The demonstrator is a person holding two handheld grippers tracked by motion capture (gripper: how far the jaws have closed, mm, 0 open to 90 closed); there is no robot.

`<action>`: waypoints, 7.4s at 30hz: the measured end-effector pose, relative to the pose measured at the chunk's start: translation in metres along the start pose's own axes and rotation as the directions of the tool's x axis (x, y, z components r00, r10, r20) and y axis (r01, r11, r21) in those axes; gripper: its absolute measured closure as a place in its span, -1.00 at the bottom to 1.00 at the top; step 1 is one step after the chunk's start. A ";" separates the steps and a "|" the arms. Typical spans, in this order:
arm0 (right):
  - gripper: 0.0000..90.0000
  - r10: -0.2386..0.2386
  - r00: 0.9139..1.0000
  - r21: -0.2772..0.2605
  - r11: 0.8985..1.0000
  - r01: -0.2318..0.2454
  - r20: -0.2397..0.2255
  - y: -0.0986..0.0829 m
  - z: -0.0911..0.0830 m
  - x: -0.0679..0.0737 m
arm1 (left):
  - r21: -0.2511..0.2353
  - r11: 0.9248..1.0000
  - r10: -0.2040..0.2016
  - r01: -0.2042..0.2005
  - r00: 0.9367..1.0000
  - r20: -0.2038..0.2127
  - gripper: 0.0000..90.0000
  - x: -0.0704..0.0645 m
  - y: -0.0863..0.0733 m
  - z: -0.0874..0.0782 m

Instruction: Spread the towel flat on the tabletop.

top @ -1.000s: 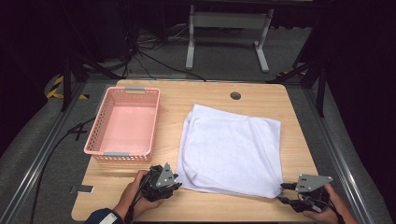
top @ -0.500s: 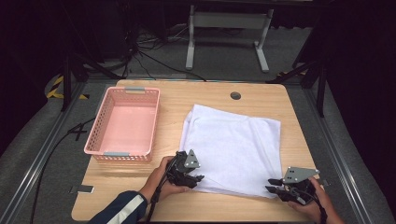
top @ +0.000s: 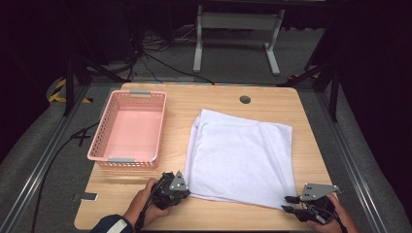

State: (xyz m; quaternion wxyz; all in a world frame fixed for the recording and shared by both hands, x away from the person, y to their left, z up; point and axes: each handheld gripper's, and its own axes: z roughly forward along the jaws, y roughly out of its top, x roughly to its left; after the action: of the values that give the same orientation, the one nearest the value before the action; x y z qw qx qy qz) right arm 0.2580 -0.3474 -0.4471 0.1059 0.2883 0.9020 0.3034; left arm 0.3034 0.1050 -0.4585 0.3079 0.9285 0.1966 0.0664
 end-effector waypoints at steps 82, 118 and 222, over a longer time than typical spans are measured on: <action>0.84 0.340 0.915 -0.136 0.939 -0.317 0.216 0.089 0.052 -0.189 | -0.171 0.937 -0.331 0.304 0.930 -0.160 0.70 0.172 0.146 0.077; 0.85 0.131 0.981 -0.349 0.934 -0.074 0.143 0.112 0.001 -0.137 | -0.384 0.909 -0.249 0.161 0.949 -0.191 0.65 0.109 0.117 -0.011; 0.27 -0.144 0.980 0.060 0.986 0.154 -0.139 0.291 0.225 0.006 | -0.154 0.974 -0.184 0.165 0.976 -0.119 -0.59 -0.005 -0.003 0.020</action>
State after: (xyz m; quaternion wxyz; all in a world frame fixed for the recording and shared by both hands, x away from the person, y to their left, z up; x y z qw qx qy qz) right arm 0.4681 -0.0455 -0.4483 0.0572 0.2025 0.9363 0.2813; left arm 0.3025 0.0946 -0.4766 0.3645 0.8767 0.2923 0.1144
